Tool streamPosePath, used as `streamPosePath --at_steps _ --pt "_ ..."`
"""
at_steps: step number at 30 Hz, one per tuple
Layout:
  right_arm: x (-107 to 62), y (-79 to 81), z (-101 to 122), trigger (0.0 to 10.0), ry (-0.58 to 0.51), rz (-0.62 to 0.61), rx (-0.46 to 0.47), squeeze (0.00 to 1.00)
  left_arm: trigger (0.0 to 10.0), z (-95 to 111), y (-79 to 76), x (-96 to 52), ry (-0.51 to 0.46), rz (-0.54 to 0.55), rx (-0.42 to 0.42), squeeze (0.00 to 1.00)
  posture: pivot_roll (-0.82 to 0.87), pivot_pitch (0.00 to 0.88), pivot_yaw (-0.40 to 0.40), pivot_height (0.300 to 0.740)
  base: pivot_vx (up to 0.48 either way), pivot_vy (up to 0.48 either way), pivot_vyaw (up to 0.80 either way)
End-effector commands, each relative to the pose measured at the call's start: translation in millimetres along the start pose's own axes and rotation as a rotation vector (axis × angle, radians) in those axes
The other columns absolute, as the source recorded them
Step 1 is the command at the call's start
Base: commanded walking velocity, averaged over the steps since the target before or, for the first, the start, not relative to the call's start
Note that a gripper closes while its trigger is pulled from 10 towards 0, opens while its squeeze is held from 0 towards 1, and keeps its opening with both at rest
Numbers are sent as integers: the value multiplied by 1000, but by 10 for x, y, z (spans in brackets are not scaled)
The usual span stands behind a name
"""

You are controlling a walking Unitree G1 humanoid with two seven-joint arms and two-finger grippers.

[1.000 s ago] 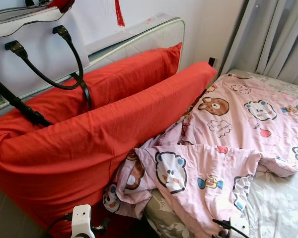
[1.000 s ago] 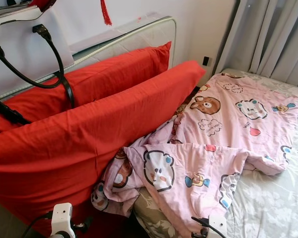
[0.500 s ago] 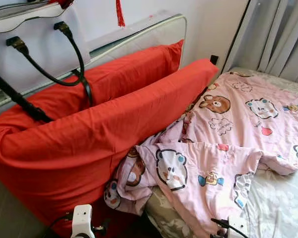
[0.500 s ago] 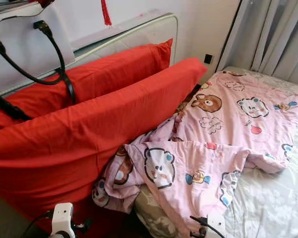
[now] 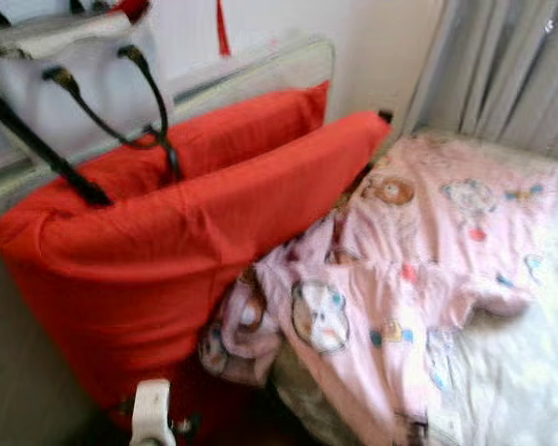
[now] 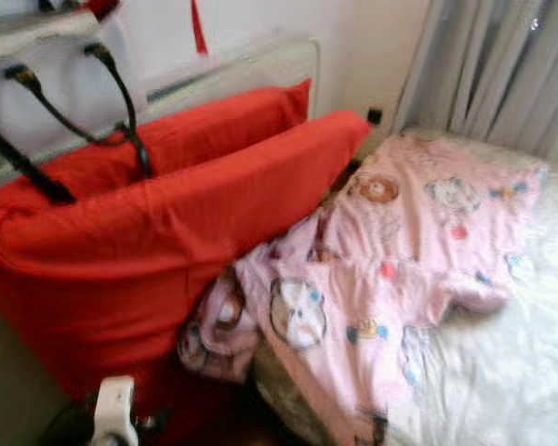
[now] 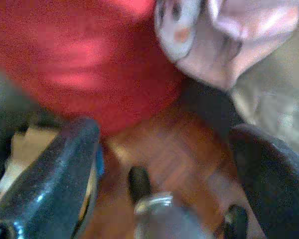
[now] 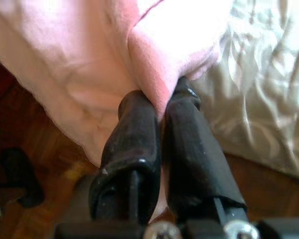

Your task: Clean up the room

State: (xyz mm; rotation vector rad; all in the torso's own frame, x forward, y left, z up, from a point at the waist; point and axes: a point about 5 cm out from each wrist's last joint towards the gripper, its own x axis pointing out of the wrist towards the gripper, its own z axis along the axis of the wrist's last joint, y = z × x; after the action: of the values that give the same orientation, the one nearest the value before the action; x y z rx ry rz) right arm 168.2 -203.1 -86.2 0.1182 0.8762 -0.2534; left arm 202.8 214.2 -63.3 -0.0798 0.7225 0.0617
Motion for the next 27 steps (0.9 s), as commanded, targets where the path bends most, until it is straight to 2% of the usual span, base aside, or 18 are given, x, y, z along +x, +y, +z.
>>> streamPosePath --at_steps 1,6,27 --pt "-6 -37 5 10000 -17 -41 -17 0 10000 -67 -14 -14 29 -5 7 0 -86 0 1 740 -266 0 0" --pt "-9 -56 9 10000 -27 -88 -12 0 10000 -61 -16 -11 29 -7 9 0 -87 0 2 740 -262 0 0" --pt "-12 -55 29 10000 -54 -96 -14 0 10000 -59 -24 -9 32 -18 19 0 -100 0 3 740 -264 0 0"
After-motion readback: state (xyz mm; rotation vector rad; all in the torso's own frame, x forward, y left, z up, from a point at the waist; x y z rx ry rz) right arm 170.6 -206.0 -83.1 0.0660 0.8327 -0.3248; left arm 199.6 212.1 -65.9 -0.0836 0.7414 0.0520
